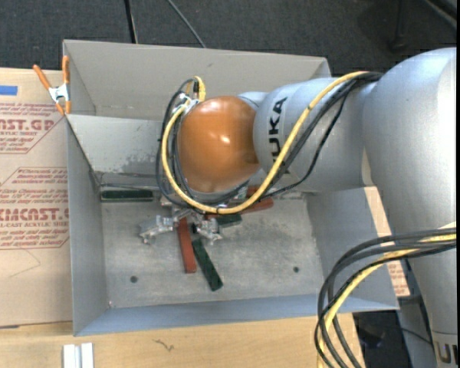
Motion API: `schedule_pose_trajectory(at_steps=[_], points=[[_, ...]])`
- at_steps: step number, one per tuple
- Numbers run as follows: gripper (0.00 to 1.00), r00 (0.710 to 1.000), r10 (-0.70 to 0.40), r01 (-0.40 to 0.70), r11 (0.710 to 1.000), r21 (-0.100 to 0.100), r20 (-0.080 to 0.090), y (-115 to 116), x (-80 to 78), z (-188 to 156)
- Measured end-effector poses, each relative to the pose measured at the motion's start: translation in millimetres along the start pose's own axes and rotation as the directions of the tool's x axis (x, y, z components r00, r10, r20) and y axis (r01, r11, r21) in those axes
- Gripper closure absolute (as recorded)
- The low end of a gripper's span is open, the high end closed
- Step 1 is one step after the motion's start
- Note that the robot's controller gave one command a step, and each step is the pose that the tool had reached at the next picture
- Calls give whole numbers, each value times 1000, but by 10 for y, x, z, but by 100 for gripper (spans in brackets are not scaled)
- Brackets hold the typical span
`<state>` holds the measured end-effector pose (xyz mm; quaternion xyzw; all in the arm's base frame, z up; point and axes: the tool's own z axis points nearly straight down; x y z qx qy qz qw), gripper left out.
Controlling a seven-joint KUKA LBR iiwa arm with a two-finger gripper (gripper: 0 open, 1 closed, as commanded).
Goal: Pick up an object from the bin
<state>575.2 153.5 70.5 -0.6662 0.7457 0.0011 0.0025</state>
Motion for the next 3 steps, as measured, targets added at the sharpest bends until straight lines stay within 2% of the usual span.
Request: schedule_pose_trajectory(at_steps=[1,2,3], points=[[100,1000,0,0,1000,0,0,-2,-1,-6],[100,1000,2,-2,1000,7,0,-19,-24,-812],[100,1000,4,-4,1000,0,-2,-20,-36,-878]])
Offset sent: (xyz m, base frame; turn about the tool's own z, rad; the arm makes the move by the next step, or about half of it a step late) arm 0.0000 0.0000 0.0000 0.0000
